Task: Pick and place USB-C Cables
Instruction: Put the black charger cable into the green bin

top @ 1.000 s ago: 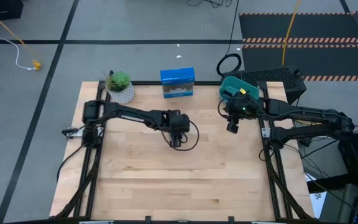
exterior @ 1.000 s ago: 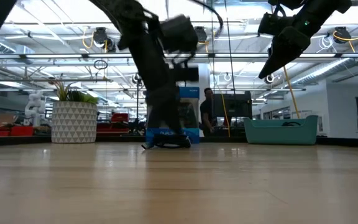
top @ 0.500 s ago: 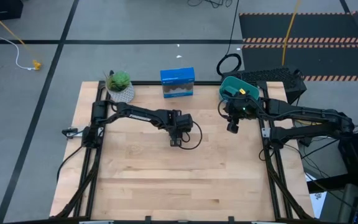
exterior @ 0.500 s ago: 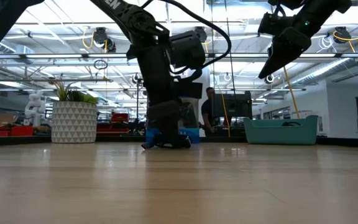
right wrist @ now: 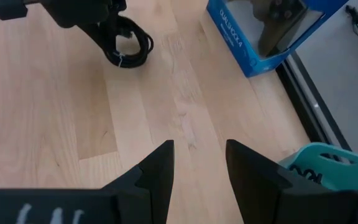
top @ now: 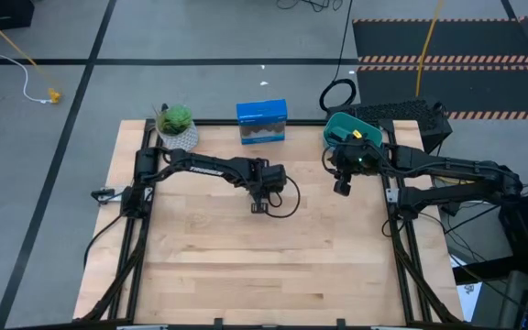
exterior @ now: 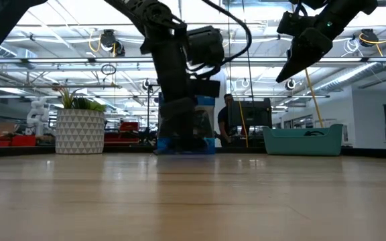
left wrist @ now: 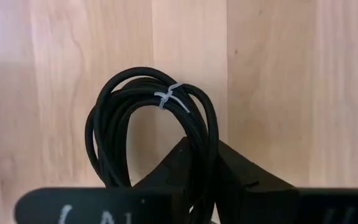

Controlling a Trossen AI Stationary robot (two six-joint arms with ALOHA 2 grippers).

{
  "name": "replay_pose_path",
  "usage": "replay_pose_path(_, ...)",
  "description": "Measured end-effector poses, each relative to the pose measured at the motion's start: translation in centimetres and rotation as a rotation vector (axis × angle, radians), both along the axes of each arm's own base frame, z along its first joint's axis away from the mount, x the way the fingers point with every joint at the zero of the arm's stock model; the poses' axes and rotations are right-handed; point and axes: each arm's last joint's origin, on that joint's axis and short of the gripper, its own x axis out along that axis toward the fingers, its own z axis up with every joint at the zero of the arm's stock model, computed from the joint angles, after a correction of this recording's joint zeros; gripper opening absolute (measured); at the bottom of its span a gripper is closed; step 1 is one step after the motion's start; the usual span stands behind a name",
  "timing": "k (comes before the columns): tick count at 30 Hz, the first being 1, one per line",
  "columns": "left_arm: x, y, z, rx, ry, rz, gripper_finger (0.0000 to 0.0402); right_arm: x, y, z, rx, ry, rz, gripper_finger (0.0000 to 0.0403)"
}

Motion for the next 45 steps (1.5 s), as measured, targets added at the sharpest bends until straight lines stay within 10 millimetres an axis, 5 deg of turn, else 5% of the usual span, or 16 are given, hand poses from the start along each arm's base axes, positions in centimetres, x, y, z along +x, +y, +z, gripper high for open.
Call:
replay_pose_path(27,2.8,-6.7,9.7,0.017,-0.118,-0.167,0.0042,0.6,0.0,0.4,-0.025,-0.083,0.032,0.0139)
replay_pose_path(45,0.2,-11.5,15.1,0.103,-0.260,-0.261,0.0042,2.5,3.5,0.0,-0.133,-0.284,0.429,0.0139)
